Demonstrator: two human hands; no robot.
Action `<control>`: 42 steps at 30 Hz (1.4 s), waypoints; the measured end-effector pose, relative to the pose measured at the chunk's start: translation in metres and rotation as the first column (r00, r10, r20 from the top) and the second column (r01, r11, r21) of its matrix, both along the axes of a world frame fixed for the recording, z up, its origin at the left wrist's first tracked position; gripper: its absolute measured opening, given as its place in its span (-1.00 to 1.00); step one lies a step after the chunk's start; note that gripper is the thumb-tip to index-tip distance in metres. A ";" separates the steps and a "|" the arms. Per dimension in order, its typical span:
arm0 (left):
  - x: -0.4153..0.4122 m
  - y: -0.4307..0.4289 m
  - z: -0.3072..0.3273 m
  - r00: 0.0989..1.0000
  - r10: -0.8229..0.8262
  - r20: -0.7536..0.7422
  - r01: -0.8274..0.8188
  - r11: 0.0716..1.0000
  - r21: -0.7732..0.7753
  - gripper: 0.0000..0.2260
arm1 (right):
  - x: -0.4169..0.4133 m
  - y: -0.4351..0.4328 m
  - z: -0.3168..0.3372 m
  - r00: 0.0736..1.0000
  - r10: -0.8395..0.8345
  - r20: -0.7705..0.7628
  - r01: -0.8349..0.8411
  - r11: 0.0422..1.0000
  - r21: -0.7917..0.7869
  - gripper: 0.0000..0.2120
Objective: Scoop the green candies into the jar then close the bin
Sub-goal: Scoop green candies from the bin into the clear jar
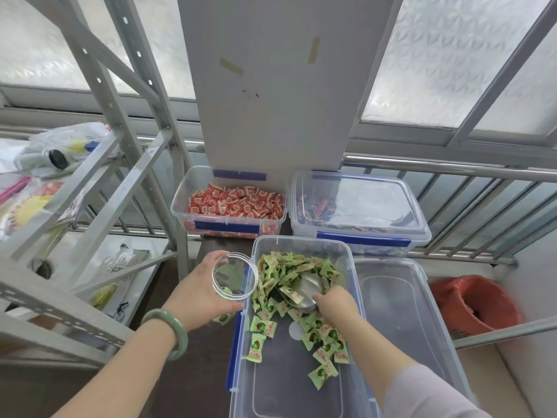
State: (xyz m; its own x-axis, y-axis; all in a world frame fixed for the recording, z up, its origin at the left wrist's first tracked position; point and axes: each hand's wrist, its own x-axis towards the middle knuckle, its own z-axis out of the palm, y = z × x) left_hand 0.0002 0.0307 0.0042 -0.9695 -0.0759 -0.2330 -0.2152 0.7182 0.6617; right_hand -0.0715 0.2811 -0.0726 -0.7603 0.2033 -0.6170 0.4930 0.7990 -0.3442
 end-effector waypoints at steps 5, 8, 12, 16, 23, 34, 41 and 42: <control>0.000 0.001 0.002 1.000 0.004 0.000 -0.004 1.000 0.007 -0.17 | 0.003 -0.007 -0.023 0.987 -0.145 0.069 0.159 0.948 -0.277 -0.72; 0.000 0.000 0.001 1.000 0.005 -0.004 -0.005 1.000 0.003 -0.16 | 0.004 -0.004 -0.022 0.979 -0.174 0.106 0.199 0.924 -0.326 -0.73; 0.001 0.000 0.000 1.000 -0.002 -0.014 0.001 1.000 -0.012 -0.15 | 0.010 0.000 -0.019 0.976 -0.187 0.113 0.213 0.926 -0.311 -0.83; 0.000 -0.002 0.000 0.999 -0.016 -0.029 0.016 1.000 -0.023 -0.15 | 0.019 -0.002 -0.019 0.976 -0.200 0.082 0.216 0.928 -0.303 -0.75; 0.000 -0.001 0.001 0.998 0.027 -0.061 -0.028 1.000 -0.013 -0.13 | 0.040 0.002 0.013 0.973 -0.230 -0.010 0.213 0.917 -0.336 -0.69; 0.007 0.007 0.004 0.994 0.044 -0.101 -0.042 0.999 0.022 -0.14 | 0.028 0.016 0.106 0.986 -0.031 -0.163 -0.025 0.944 -0.328 -0.71; 0.014 0.012 0.009 0.994 0.025 -0.108 -0.024 1.000 0.011 -0.15 | 0.025 -0.005 0.180 0.885 0.358 -0.298 -0.376 0.927 -0.001 -0.74; 0.015 0.013 0.010 0.993 0.025 -0.111 -0.023 1.000 0.015 -0.16 | 0.025 -0.011 0.187 0.859 0.419 -0.293 -0.420 0.905 0.063 -0.75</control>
State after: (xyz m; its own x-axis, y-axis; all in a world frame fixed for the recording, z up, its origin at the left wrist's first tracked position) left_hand 0.0151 0.0439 0.0141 -0.9875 -0.0969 -0.1246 -0.1565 0.7044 0.6923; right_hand -0.0465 0.2696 0.1144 -0.9186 -0.1777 -0.3530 -0.0128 0.9061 -0.4228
